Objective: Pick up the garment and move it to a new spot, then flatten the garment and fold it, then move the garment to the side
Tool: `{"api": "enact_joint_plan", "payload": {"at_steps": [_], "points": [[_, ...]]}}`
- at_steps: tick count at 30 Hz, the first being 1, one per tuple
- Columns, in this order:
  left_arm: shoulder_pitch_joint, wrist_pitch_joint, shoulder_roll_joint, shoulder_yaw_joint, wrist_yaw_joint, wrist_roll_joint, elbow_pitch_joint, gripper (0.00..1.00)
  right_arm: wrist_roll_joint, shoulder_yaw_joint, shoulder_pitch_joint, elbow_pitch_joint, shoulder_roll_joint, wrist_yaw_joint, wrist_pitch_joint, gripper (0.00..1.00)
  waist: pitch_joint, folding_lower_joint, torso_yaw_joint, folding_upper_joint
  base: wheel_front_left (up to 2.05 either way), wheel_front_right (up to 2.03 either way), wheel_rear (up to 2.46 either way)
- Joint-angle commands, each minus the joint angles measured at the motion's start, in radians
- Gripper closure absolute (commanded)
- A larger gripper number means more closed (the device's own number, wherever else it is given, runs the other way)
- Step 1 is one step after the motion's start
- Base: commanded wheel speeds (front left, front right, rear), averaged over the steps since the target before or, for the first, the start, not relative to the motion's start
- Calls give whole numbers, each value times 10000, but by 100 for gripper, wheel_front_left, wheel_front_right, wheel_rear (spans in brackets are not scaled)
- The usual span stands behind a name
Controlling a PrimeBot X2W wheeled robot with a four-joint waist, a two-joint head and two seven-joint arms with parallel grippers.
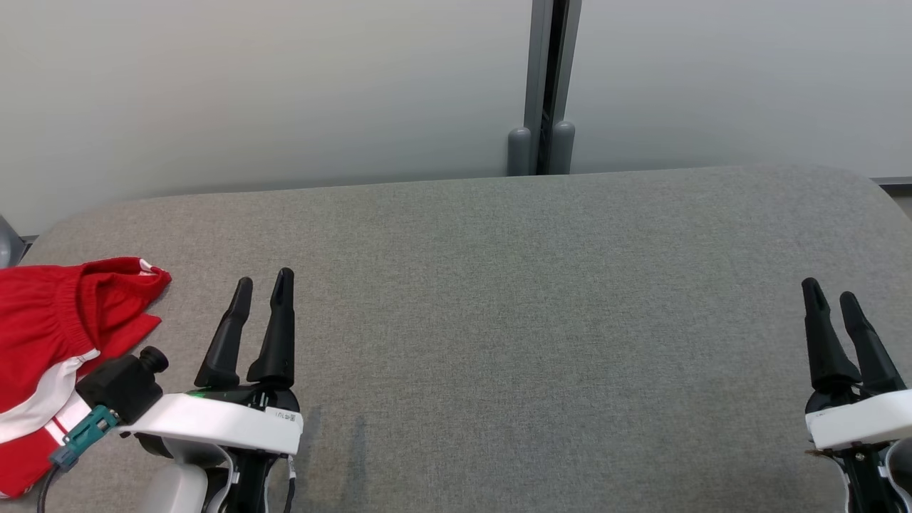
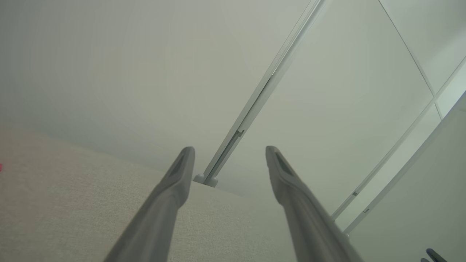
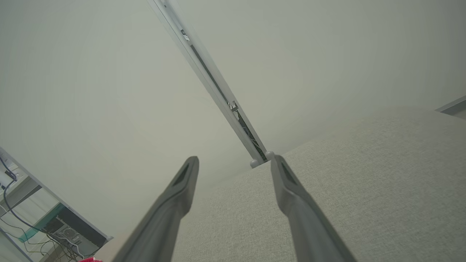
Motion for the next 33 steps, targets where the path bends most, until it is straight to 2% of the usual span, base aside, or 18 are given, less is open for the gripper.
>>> {"api": "enact_joint_plan", "payload": {"at_steps": [1,17,33], "points": [[-289,7,139,-16,52,384,-155,0,-386,130,-267,-77,-139,12,-147,0,1,-1,-11,-1,0,0,0],[-150,378,354,-190,419,2266,179,0,-2879,753,-382,318,-218,14,-609,0,-50,-1,25,-1,0,0,0],[7,460,476,-94,862,3616,491,0,-4588,772,-390,933,64,17,-1172,0,-79,-1,59,-1,0,0,0]]}}
